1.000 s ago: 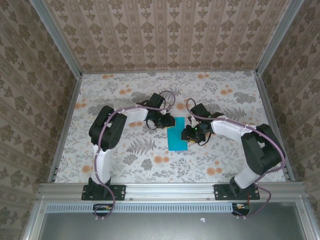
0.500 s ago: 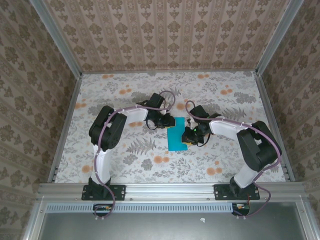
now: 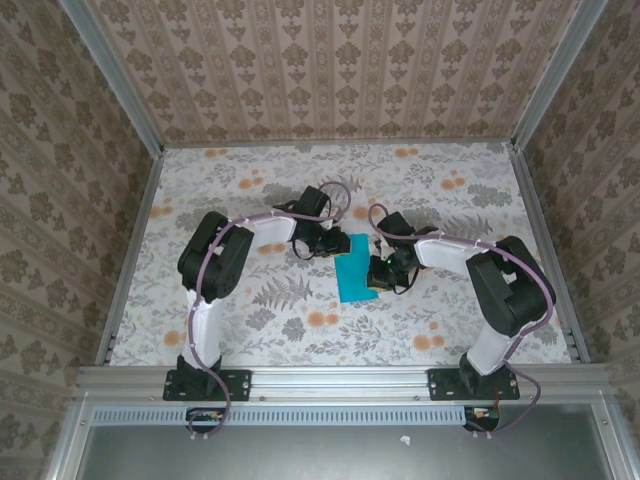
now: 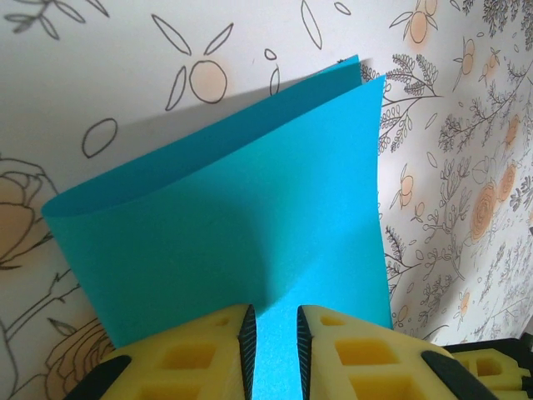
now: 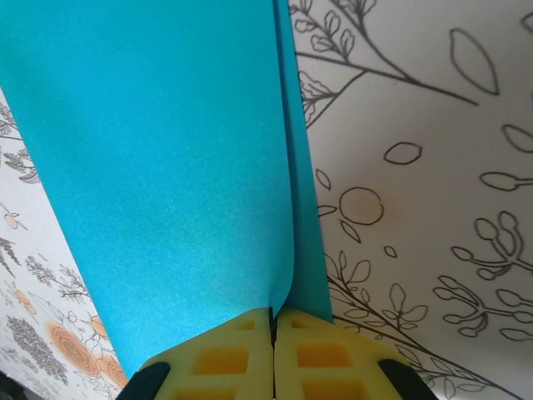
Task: Fold a paper plane with a square sheet of paper (fold left side to right side)
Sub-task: Hold the square sheet of paper at the center of the table, then first fold the square sheet of paper in half at the center of the table.
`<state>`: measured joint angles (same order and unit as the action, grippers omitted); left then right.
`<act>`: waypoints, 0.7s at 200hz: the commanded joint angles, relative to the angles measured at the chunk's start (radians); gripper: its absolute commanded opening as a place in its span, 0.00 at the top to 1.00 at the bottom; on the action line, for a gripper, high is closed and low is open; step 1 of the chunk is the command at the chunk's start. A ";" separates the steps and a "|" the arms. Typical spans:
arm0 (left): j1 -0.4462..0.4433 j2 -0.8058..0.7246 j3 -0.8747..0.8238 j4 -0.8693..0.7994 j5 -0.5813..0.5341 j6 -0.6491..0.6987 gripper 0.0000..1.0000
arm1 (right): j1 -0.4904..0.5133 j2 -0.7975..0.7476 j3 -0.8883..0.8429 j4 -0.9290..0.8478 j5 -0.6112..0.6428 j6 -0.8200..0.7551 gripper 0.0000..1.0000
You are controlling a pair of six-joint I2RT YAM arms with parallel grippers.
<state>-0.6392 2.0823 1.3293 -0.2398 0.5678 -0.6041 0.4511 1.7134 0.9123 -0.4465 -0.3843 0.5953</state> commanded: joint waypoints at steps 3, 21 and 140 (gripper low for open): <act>0.001 -0.018 0.009 -0.044 -0.008 0.033 0.76 | -0.005 0.034 0.018 -0.056 0.060 -0.033 0.93; 0.002 -0.047 0.013 -0.045 0.008 0.041 0.68 | -0.004 0.043 0.021 -0.061 0.065 -0.038 0.93; 0.032 -0.087 0.002 0.031 0.114 0.023 0.64 | -0.003 0.039 0.024 -0.062 0.064 -0.047 0.94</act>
<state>-0.5831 1.9533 1.3159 -0.2306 0.6178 -0.5823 0.4515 1.7237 0.9287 -0.4648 -0.3752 0.5671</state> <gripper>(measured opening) 0.364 0.066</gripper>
